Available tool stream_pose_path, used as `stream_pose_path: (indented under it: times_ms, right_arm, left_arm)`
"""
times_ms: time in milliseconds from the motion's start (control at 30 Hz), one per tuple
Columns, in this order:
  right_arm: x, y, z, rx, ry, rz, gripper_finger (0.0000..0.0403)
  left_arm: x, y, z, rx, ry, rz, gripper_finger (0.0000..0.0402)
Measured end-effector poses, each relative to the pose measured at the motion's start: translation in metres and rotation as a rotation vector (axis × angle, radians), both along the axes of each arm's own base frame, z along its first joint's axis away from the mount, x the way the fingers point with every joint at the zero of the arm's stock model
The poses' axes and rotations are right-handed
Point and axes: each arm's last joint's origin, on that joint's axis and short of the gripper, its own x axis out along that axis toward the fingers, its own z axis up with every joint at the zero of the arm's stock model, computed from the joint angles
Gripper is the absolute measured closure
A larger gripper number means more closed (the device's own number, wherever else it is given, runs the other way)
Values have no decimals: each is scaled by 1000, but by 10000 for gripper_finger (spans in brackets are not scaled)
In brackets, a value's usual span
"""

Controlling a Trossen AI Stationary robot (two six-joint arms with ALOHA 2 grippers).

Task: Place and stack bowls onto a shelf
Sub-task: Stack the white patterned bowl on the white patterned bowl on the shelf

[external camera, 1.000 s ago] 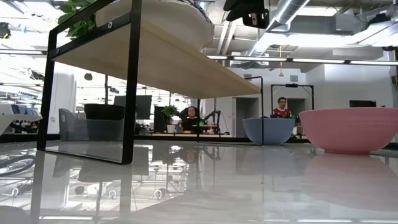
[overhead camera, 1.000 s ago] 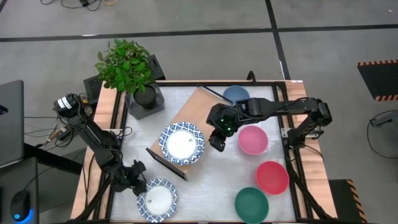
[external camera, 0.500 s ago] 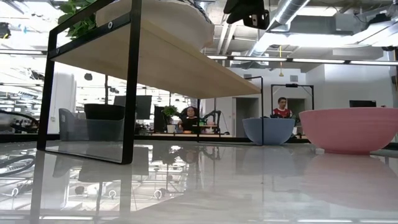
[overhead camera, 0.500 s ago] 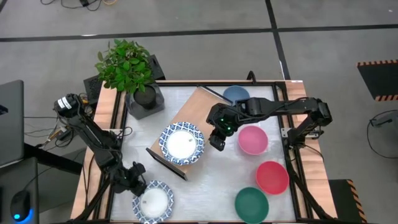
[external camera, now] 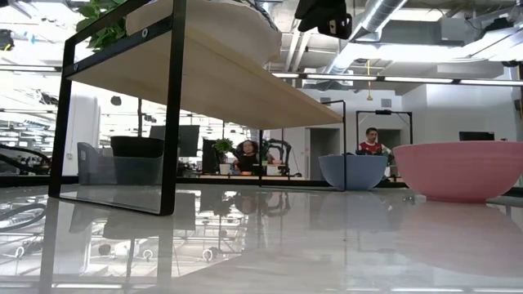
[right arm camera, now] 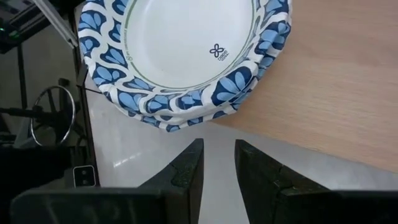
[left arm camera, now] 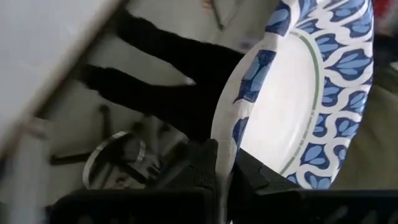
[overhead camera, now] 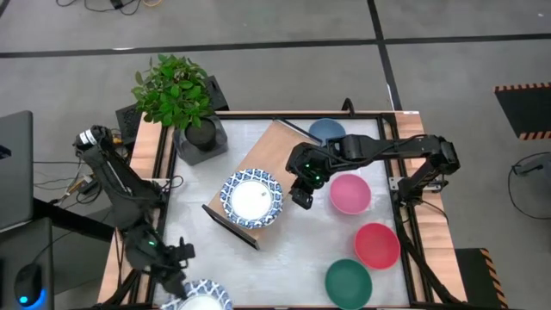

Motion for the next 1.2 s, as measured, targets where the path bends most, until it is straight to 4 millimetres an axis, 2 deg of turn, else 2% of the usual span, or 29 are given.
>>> stream_pose_path:
  times_ms: [133, 267, 467, 567, 767, 867, 967, 1200]
  right_arm:
    - [2, 1, 1, 24, -21, 19, 285]
    - [0, 3, 6, 70, -53, 60, 285]
    - [-6, 1, 24, 111, -156, 70, 285]
    - [-19, -7, 40, 143, -209, 13, 285]
    - [-35, -21, 88, 128, -549, -23, 284]
    - [-36, -23, 101, 72, -679, 13, 280]
    - [-33, -23, 99, 30, -693, 46, 257]
    - [-7, -35, 80, 34, -650, 7, 159]
  left_arm:
    - [-1, 9, 48, 15, -58, 106, 401]
    - [-4, 36, 92, 141, -166, 339, 401]
    - [-13, 81, 128, 472, -219, 709, 401]
    - [-15, 99, 133, 574, -198, 820, 401]
    - [-7, 120, 127, 667, -86, 897, 401]
    - [2, 126, 125, 698, -59, 913, 401]
    - [8, 130, 126, 710, -56, 900, 401]
    - [14, 138, 127, 729, -58, 901, 401]
